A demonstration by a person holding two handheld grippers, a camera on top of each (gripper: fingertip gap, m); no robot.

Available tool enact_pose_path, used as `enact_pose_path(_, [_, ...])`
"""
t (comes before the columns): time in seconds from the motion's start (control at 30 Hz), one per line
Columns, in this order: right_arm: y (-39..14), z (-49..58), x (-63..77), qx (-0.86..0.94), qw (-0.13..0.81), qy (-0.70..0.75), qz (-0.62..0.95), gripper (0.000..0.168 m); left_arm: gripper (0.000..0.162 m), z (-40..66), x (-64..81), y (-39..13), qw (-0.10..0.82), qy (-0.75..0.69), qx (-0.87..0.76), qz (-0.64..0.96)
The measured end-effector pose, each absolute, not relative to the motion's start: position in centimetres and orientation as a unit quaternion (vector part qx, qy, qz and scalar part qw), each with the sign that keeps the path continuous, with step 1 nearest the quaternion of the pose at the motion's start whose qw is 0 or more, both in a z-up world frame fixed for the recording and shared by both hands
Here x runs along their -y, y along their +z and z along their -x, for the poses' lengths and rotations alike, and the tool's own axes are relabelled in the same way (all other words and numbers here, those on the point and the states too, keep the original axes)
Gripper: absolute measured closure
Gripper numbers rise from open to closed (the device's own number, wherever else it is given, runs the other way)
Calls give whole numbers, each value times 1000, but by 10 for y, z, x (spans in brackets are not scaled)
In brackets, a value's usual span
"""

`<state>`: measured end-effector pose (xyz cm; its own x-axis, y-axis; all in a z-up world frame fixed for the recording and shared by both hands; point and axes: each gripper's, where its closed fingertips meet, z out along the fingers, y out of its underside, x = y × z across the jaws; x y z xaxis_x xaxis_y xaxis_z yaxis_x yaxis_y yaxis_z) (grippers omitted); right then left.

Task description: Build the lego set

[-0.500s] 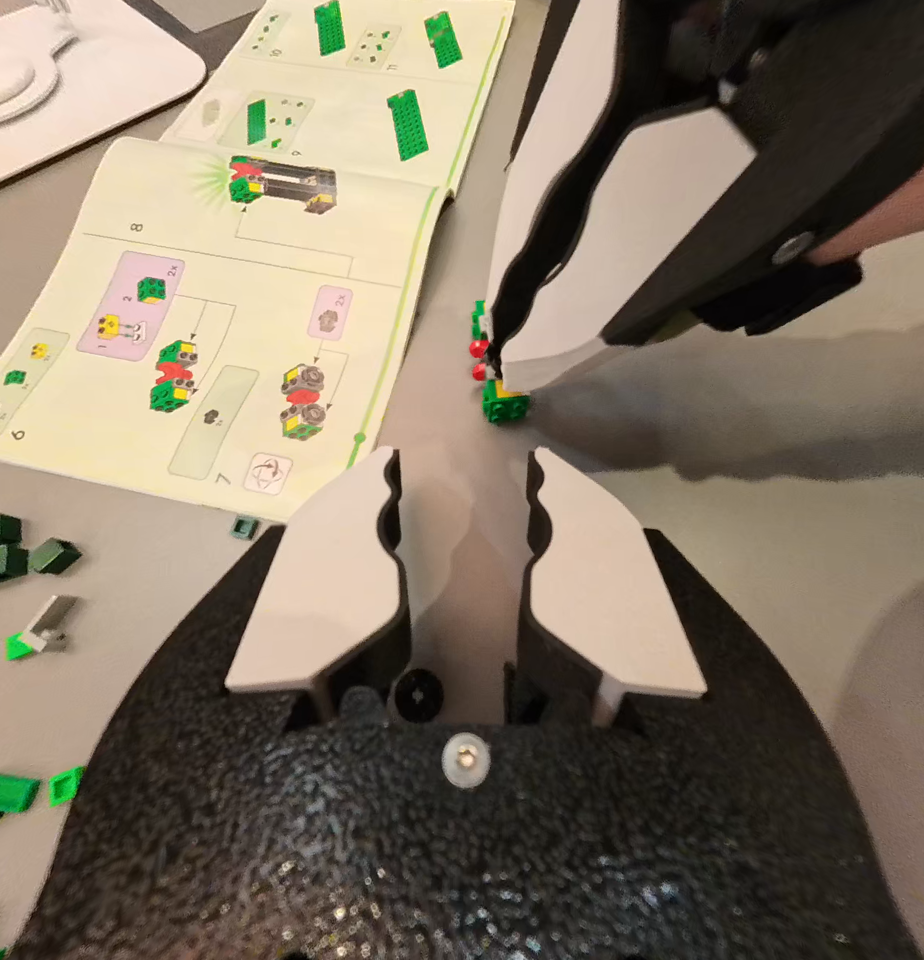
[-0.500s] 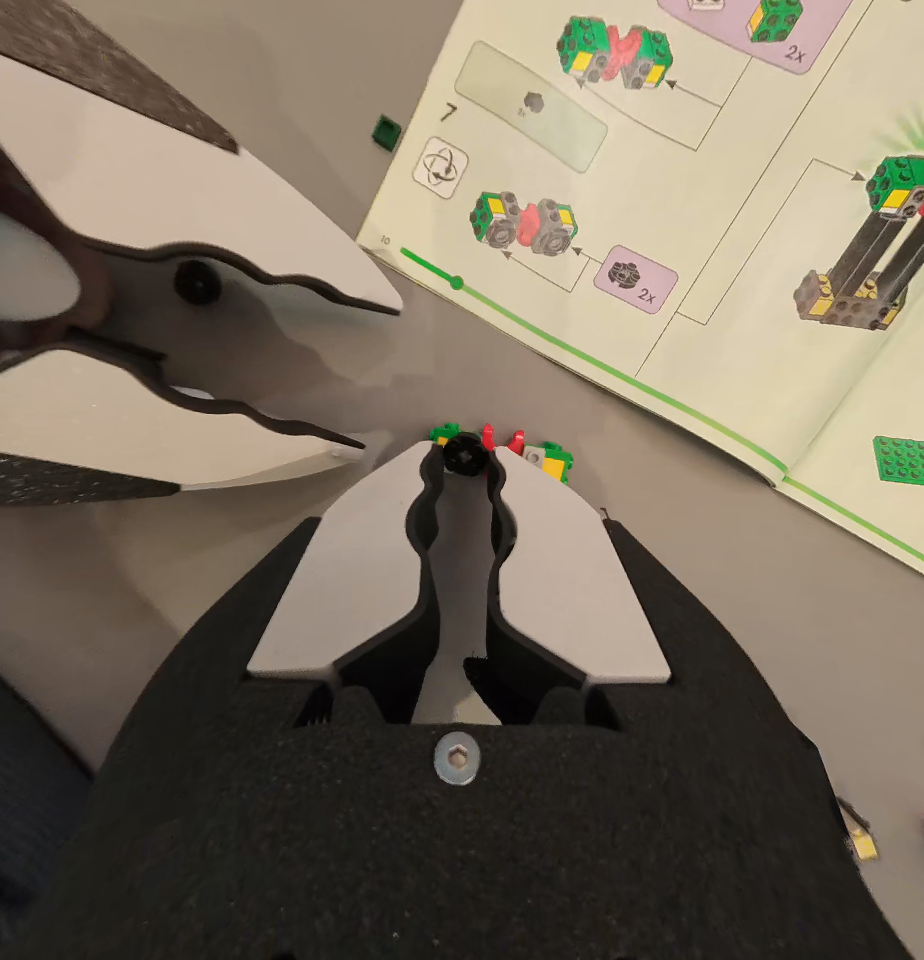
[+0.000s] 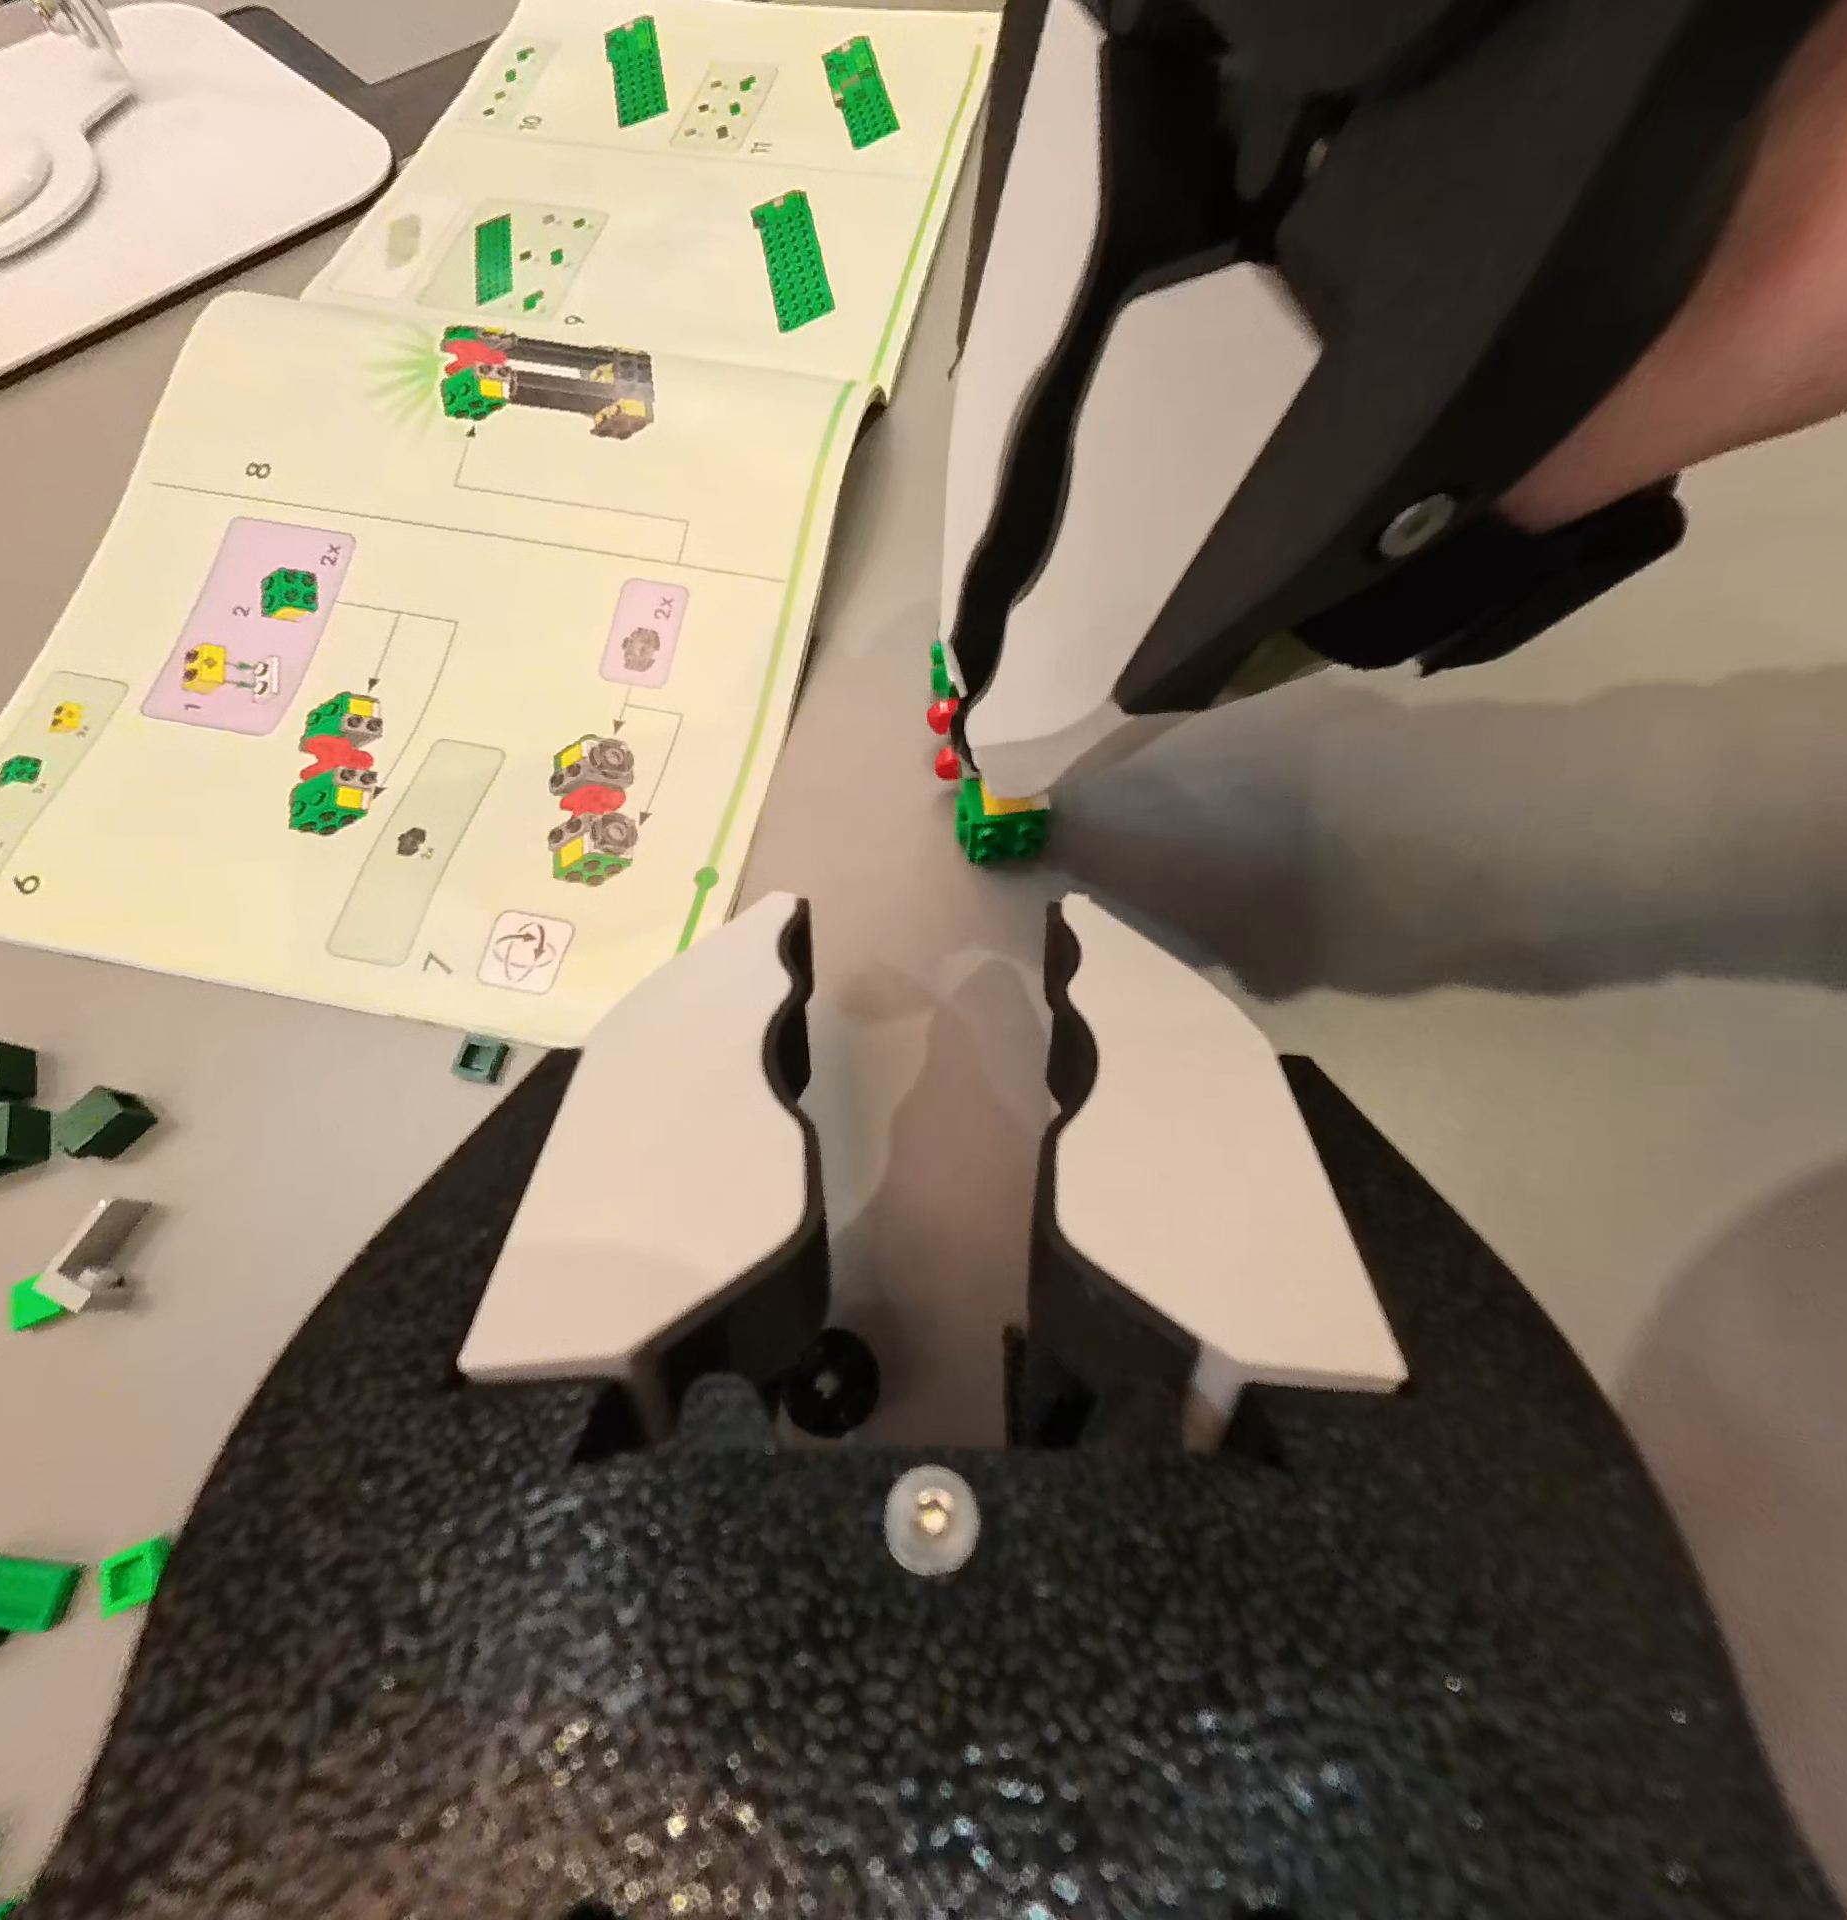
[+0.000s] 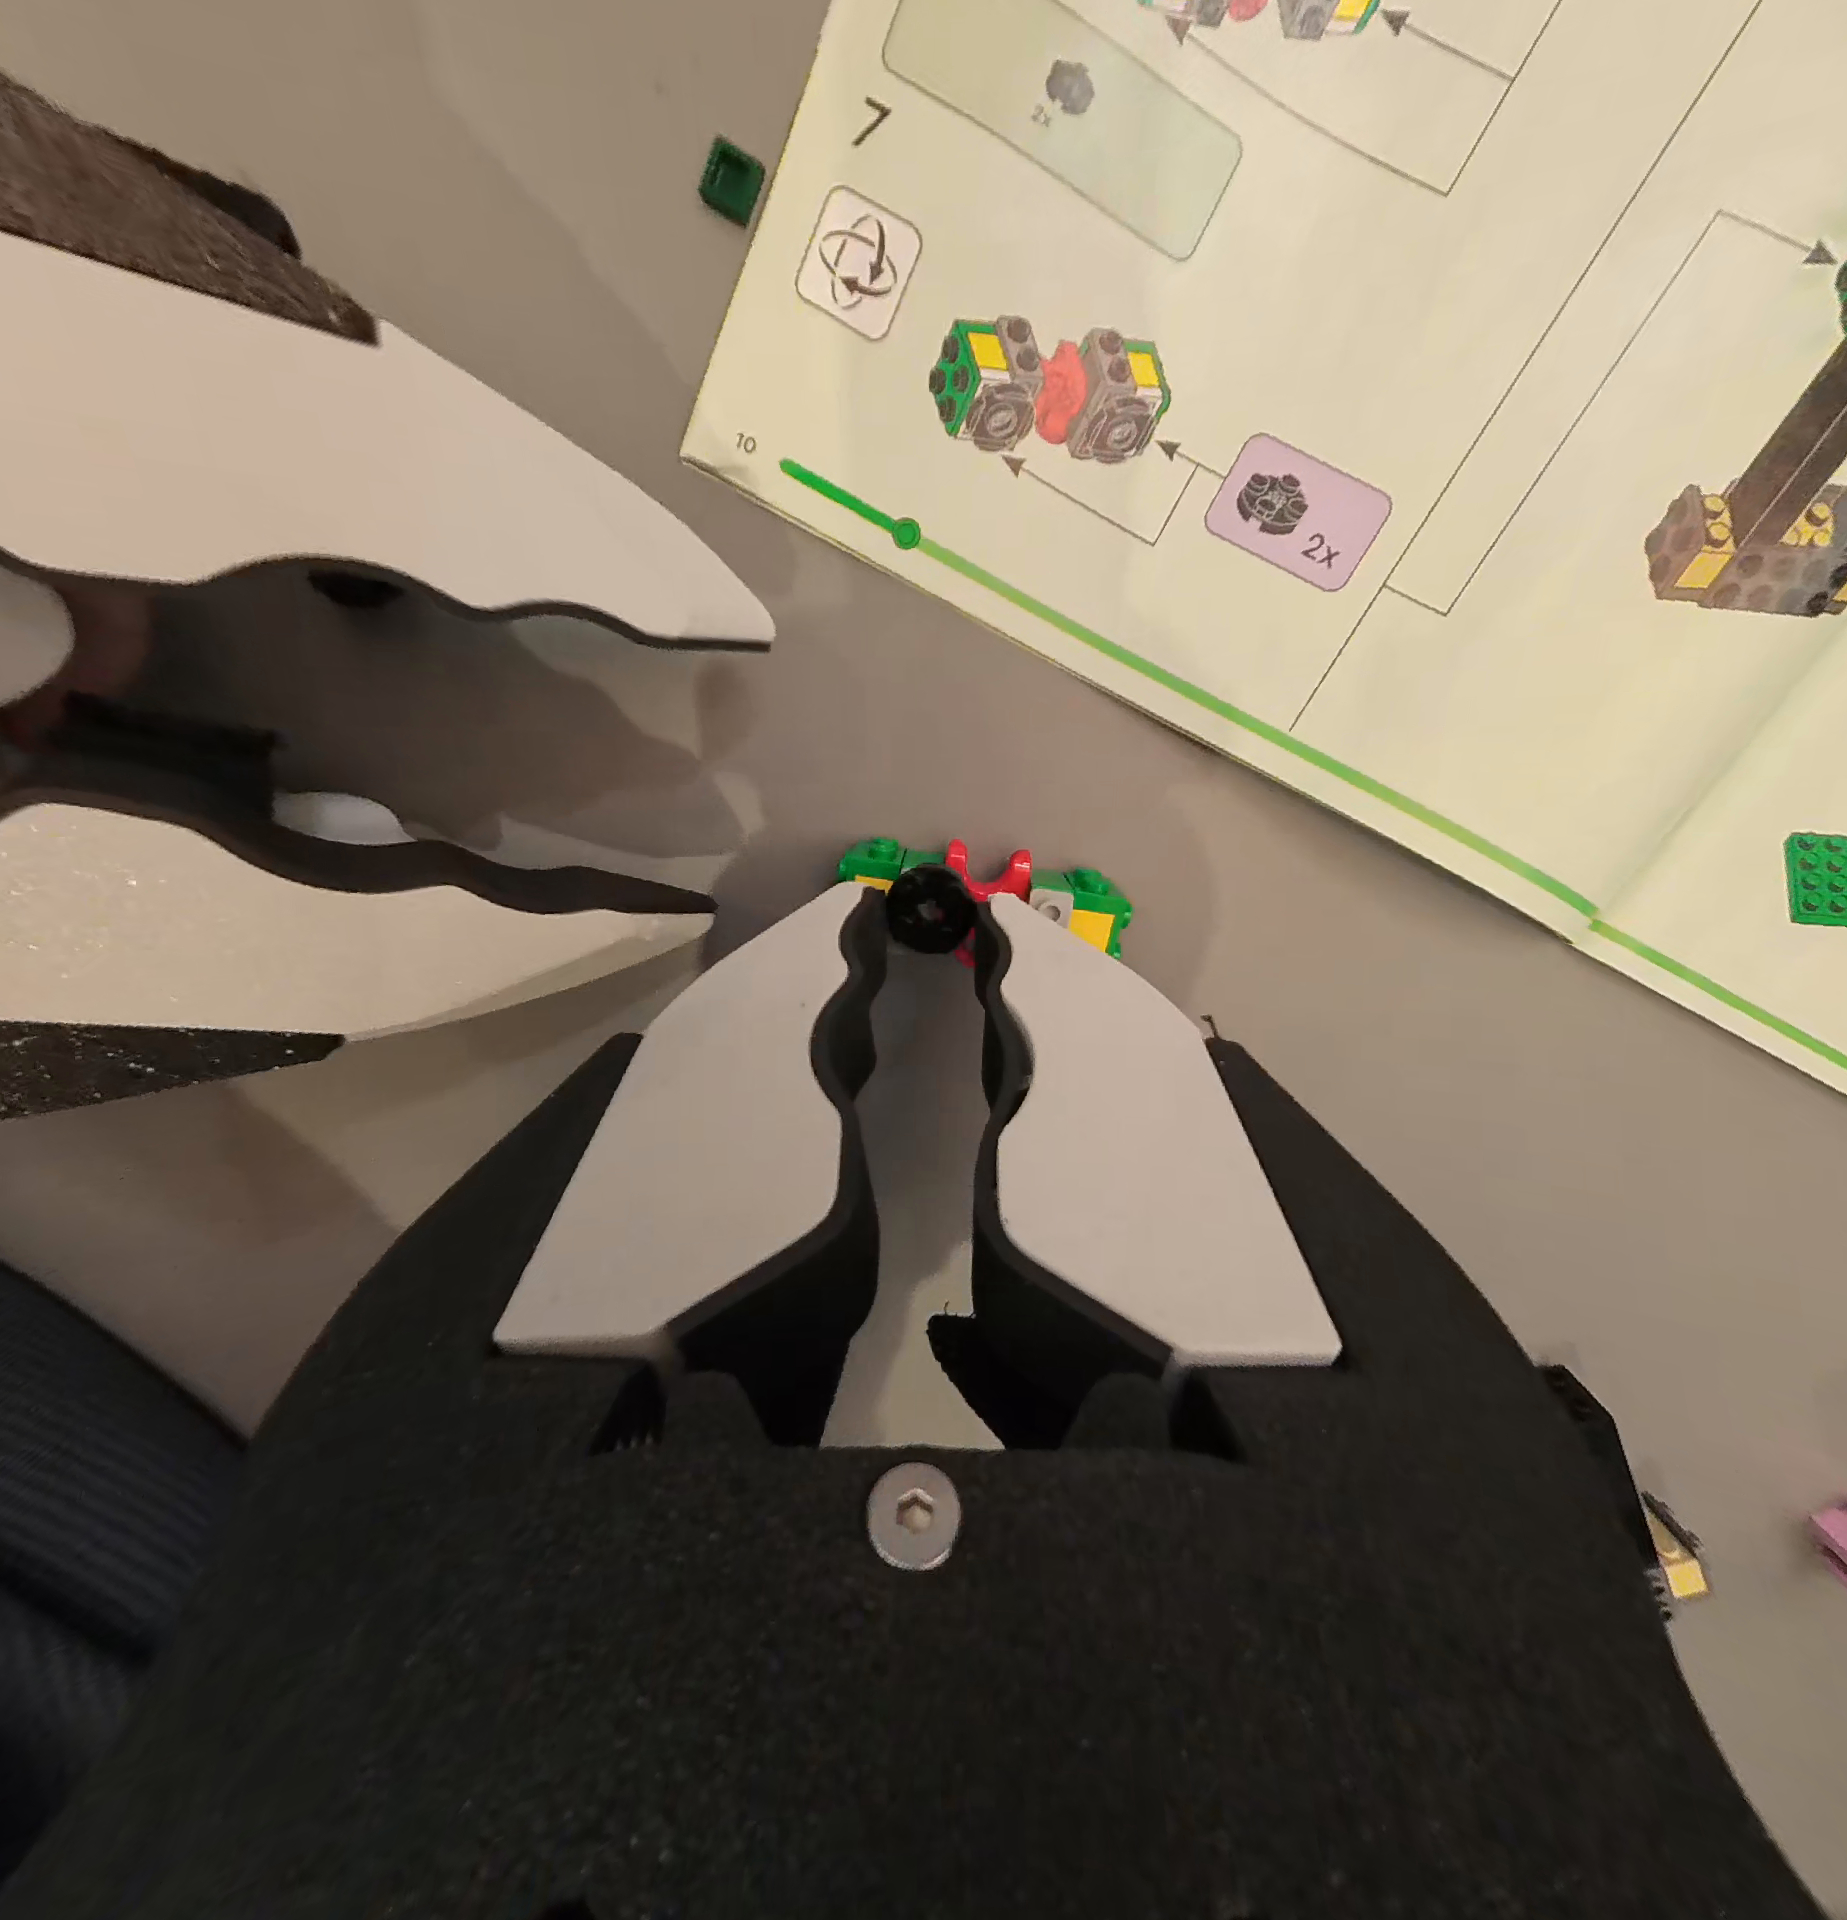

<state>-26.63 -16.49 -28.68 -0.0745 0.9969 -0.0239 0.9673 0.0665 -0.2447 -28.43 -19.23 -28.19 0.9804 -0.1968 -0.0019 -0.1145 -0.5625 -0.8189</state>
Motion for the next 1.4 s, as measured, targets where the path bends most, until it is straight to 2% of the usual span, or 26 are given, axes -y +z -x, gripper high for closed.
enact_pose_path(0.33, [-272, 248, 165, 765, 101, 132, 622, 153, 122, 270, 189, -280, 472, -67, -114, 871])
enact_pose_path(0.67, [-303, 202, 148, 753, 75, 90, 648, 152, 123, 268, 188, -284, 466, -53, -128, 874])
enact_pose_path(0.7, [-303, 201, 149, 748, 73, 95, 652, 152, 123, 268, 188, -284, 465, -52, -128, 875])
enact_pose_path(0.73, [-302, 200, 150, 747, 72, 98, 654, 143, 123, 268, 188, -284, 464, -52, -129, 875])
enact_pose_path(0.8, [-298, 197, 150, 752, 81, 107, 645, 141, 124, 269, 187, -284, 466, -50, -129, 874])
enact_pose_path(1.0, [-290, 192, 161, 772, 87, 185, 602, 146, 125, 269, 188, -284, 465, -55, -128, 874])
enact_pose_path(1.27, [-295, 193, 157, 781, 104, 180, 589, 153, 127, 267, 188, -286, 461, -54, -134, 875])
enact_pose_path(1.4, [-293, 195, 152, 745, 122, 172, 633, 157, 129, 267, 188, -287, 459, -53, -137, 876])
